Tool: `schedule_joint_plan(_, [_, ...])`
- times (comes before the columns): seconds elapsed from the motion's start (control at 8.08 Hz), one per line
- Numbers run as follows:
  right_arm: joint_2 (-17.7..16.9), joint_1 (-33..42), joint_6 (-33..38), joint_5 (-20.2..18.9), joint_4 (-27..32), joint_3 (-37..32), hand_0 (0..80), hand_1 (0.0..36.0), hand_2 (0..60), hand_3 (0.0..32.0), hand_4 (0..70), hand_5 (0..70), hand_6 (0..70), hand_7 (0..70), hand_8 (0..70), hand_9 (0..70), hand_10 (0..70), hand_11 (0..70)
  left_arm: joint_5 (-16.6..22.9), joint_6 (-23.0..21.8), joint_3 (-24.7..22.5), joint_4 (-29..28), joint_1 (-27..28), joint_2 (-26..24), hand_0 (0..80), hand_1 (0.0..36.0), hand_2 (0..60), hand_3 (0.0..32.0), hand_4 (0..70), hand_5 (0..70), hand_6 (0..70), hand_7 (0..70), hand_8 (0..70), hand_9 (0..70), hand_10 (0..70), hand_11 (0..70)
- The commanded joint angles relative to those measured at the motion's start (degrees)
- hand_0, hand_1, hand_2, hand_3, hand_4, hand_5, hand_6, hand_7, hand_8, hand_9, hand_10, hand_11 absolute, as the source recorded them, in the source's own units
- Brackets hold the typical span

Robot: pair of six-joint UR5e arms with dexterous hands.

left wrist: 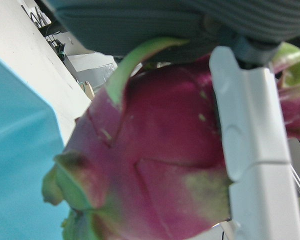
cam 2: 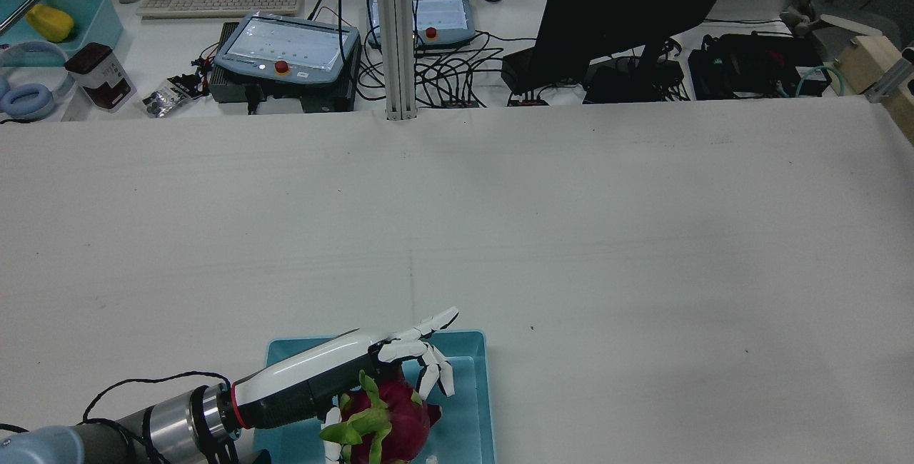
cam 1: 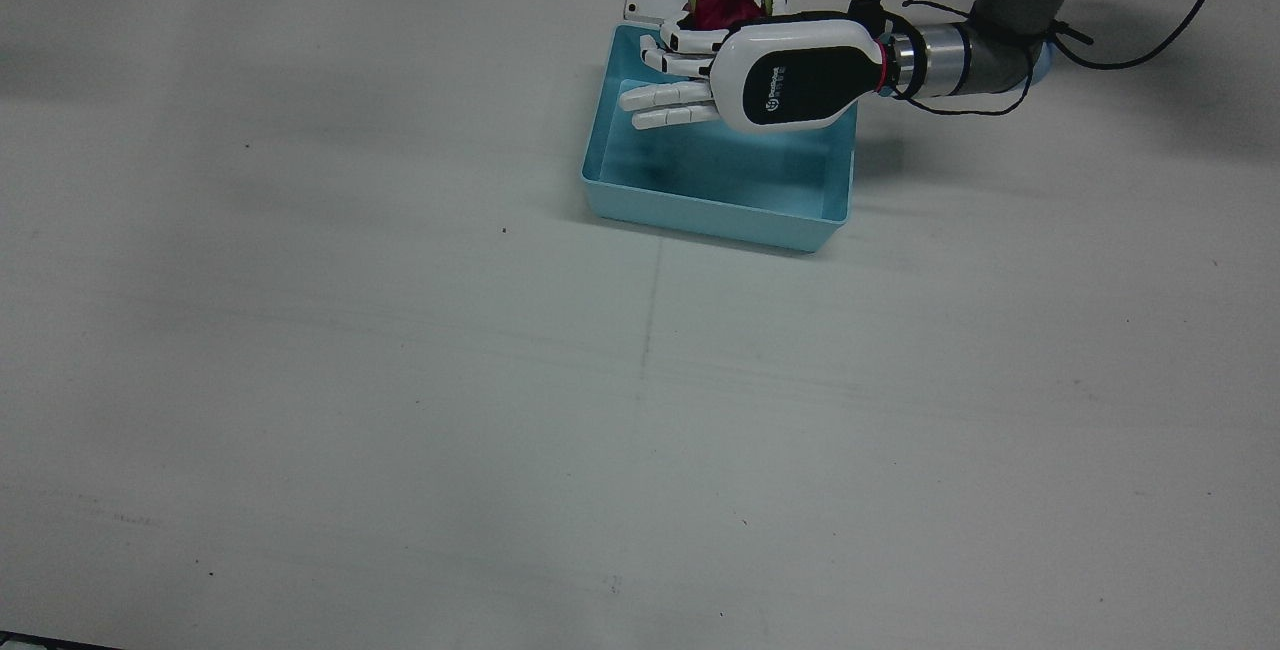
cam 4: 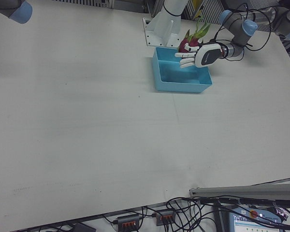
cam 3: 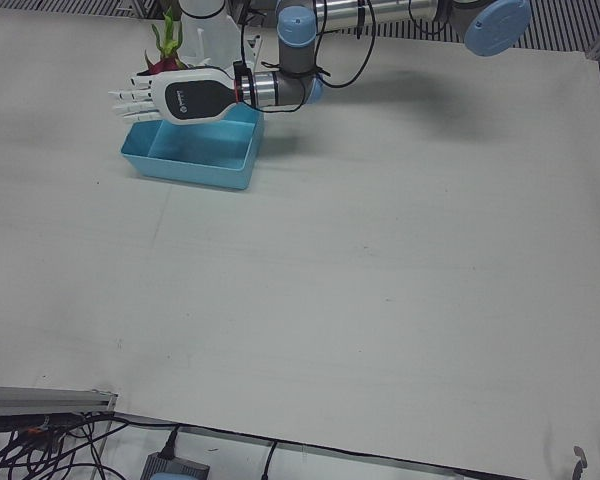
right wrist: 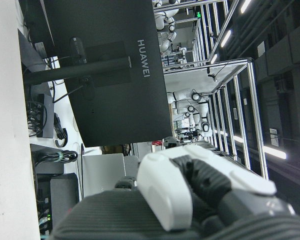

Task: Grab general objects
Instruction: 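Lower the dragon fruit into the tray and open the left hand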

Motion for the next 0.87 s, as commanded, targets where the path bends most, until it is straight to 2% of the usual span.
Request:
schedule_joint_plan(0.0, [0.0, 0.0, 0.0, 0.0, 0.0, 0.0, 0.0, 0.0, 0.0, 0.0, 0.0, 0.0, 0.0, 0.0, 0.0, 0.0, 0.0, 0.0, 0.0, -0.1, -0.3, -0.1, -0.1, 0.0, 54.5, 16.6, 0.0, 0.0, 0.0, 70.0, 8.4, 13.8, 0.6, 1.3, 0.6, 3.0])
schedule_joint_plan(0.12, [0.0, 0.0, 0.0, 0.0, 0.0, 0.0, 0.0, 0.0, 0.0, 0.0, 0.0, 0.0, 0.0, 0.0, 0.0, 0.0, 0.0, 0.0, 0.2, -0.1, -0.3, -0.1, -0.1, 0.1, 53.6, 15.2, 0.0, 0.0, 0.0, 70.0, 7.8, 13.8, 0.5, 1.3, 0.3, 2.5])
schedule_joint_plan(0.37, [0.0, 0.0, 0.0, 0.0, 0.0, 0.0, 0.0, 0.0, 0.0, 0.0, 0.0, 0.0, 0.0, 0.0, 0.0, 0.0, 0.0, 0.0, 0.2, -0.1, -0.3, -1.0, -0.2, 0.3, 53.1, 15.5, 0.0, 0.0, 0.0, 70.0, 4.9, 13.5, 0.0, 1.3, 0.0, 2.0])
schedule_joint_plan(0.5, [0.0, 0.0, 0.0, 0.0, 0.0, 0.0, 0.0, 0.0, 0.0, 0.0, 0.0, 0.0, 0.0, 0.0, 0.0, 0.0, 0.0, 0.0, 0.0, -0.1, -0.3, -2.2, -0.2, 0.5, 53.2, 16.2, 0.0, 6.8, 6.9, 0.0, 1.2, 12.9, 0.0, 1.1, 0.0, 1.0])
schedule_joint_plan(0.62, [0.0, 0.0, 0.0, 0.0, 0.0, 0.0, 0.0, 0.0, 0.0, 0.0, 0.0, 0.0, 0.0, 0.0, 0.0, 0.0, 0.0, 0.0, -0.7, -0.1, -0.3, -4.0, -0.3, 1.1, 53.5, 16.6, 0.0, 5.6, 4.2, 0.0, 0.0, 15.6, 0.0, 1.7, 0.0, 0.6])
schedule_joint_plan(0.74, [0.0, 0.0, 0.0, 0.0, 0.0, 0.0, 0.0, 0.0, 0.0, 0.0, 0.0, 0.0, 0.0, 0.0, 0.0, 0.0, 0.0, 0.0, -1.7, -0.1, -0.3, -4.4, -0.3, 1.3, 53.7, 16.9, 0.0, 10.6, 0.8, 0.0, 0.0, 18.4, 0.0, 2.2, 0.0, 0.4])
